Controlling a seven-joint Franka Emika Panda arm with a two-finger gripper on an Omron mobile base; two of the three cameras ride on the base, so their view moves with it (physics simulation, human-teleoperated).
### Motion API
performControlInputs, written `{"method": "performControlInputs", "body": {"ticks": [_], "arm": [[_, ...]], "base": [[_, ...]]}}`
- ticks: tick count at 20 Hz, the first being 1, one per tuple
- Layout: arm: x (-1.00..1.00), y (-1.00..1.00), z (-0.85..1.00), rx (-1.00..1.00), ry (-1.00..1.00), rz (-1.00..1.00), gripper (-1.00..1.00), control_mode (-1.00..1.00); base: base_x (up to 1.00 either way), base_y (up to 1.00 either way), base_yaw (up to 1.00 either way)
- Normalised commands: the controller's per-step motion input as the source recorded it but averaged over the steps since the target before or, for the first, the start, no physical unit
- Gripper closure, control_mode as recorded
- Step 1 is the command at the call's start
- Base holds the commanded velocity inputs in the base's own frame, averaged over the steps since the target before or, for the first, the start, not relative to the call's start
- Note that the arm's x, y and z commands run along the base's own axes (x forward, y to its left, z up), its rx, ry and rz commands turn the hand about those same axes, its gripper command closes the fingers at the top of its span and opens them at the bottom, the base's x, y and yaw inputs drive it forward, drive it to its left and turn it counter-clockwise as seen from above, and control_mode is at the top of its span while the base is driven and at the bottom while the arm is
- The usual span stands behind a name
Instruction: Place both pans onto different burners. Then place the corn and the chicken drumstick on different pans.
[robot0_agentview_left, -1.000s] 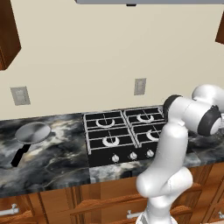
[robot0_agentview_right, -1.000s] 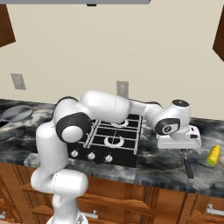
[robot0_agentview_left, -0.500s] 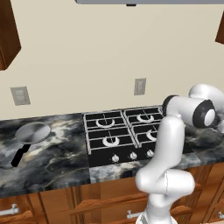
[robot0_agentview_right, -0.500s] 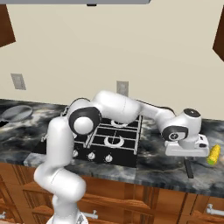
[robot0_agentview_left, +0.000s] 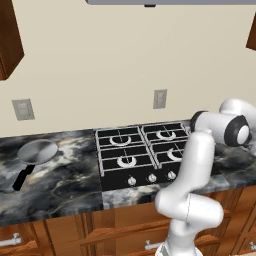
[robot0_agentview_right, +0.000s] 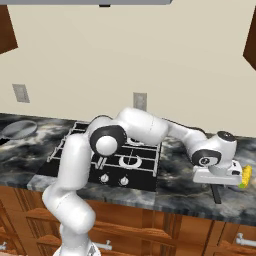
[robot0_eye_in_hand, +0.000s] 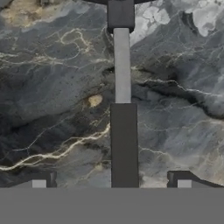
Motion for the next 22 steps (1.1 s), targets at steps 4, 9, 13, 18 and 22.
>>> {"method": "performControlInputs", "body": {"ticks": [4,9,13,18,22], "arm": [[0.21,0.00,-0.34,0.00,0.01,0.00,-1.00,-1.00],[0.15,0.00,-0.29,0.00,0.03,0.00,-1.00,-1.00],[0.10,-0.08,-0.26,0.00,0.03,0.00,-1.00,-1.00],[0.03,-0.03,-0.18,0.00,0.02,0.00,1.00,-1.00],[0.00,0.00,0.00,0.00,0.00,0.00,1.00,-1.00]], "base": [[0.00,0.00,0.00],[0.00,0.00,0.00],[0.00,0.00,0.00],[0.00,0.00,0.00],[0.00,0.00,0.00]]}}
